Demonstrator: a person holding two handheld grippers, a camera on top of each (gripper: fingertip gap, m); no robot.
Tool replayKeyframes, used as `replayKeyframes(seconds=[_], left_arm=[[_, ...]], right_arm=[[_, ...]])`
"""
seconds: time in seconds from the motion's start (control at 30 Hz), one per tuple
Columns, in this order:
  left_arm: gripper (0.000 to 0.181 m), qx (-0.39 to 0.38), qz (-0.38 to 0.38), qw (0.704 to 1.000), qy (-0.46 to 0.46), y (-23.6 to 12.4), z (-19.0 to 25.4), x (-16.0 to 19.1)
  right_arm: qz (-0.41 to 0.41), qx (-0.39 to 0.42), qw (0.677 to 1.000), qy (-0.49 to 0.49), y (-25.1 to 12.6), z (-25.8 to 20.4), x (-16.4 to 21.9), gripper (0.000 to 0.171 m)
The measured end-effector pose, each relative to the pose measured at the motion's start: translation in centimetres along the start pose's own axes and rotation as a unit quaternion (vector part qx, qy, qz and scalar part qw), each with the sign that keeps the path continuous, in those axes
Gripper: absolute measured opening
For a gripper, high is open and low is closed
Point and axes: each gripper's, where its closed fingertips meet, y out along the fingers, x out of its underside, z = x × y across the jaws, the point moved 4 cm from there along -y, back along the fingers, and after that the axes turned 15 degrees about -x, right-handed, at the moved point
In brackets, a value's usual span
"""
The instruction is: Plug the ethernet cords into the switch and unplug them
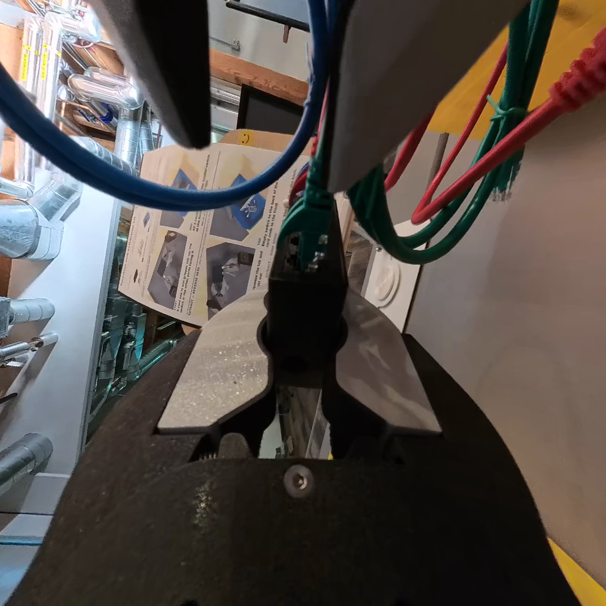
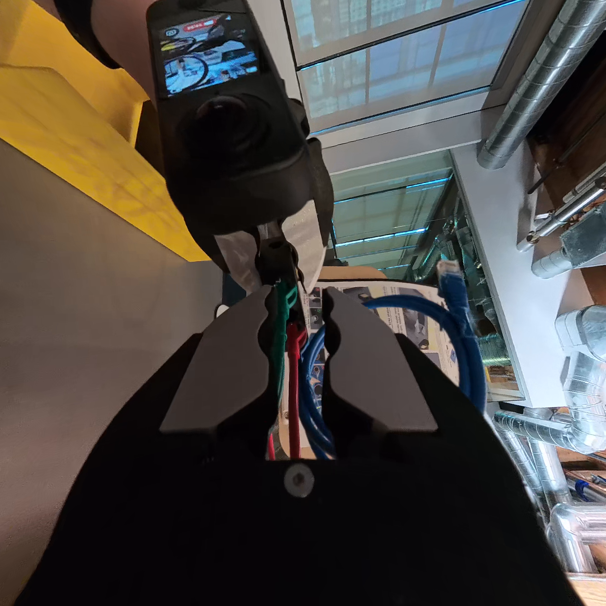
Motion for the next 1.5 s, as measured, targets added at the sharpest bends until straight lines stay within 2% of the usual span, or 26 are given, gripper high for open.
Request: replayKeyframes(seconds=[0.1,0.27,0.43,0.6,0.73,0.97,1.1,1.2,1.4,1.47,1.5], left_arm=[[0.031,0.009,0.008,1.000,-0.013,-0.1,0.0,-0.1],[0.031,0.016,0.013,0.999,-0.038,-0.2,-0.6,-0.1],[0.030,0.059,0.029,0.997,-0.051,-0.7,-0.1,-0.6],[0.031,0.070,0.016,0.997,-0.039,-0.7,0.6,-0.8],[0.030,0.075,-0.005,0.997,-0.021,-0.5,1.0,-0.4],[0.031,0.067,0.001,0.998,0.003,-0.5,1.3,-0.3],[0.030,0.067,0.025,0.997,0.016,-0.9,1.6,-1.3],[0.031,0.052,0.010,0.998,0.029,-0.8,1.4,-1.3],[0.033,0.041,-0.024,0.998,0.028,-0.7,0.8,-1.2],[0.031,0.047,-0.023,0.999,0.012,-0.9,0.6,-1.5],[0.030,0.051,-0.020,0.998,0.003,-1.0,0.4,-1.6]], right_arm=[[0.008,-0.004,1.000,-0.006,-0.5,0.1,-0.1,0.027],[0.053,-0.028,0.997,0.045,-3.1,1.0,-0.4,0.027],[0.026,-0.067,0.997,0.015,-4.7,0.4,0.6,0.030],[-0.018,-0.102,0.995,-0.010,-3.6,-1.0,0.9,0.039],[-0.048,-0.099,0.994,-0.019,-2.8,-1.3,1.0,0.041],[-0.023,-0.086,0.996,0.024,-3.3,-0.5,0.0,0.040],[0.020,-0.061,0.996,0.064,-4.0,0.7,0.1,0.033],[0.018,-0.051,0.996,0.073,-4.2,1.0,0.0,0.030],[0.019,-0.068,0.996,0.058,-2.2,-0.1,-0.6,0.031],[0.001,-0.106,0.993,0.045,-1.3,-1.4,-0.1,0.042],[-0.009,-0.117,0.992,0.035,-1.0,-1.9,0.1,0.042]])
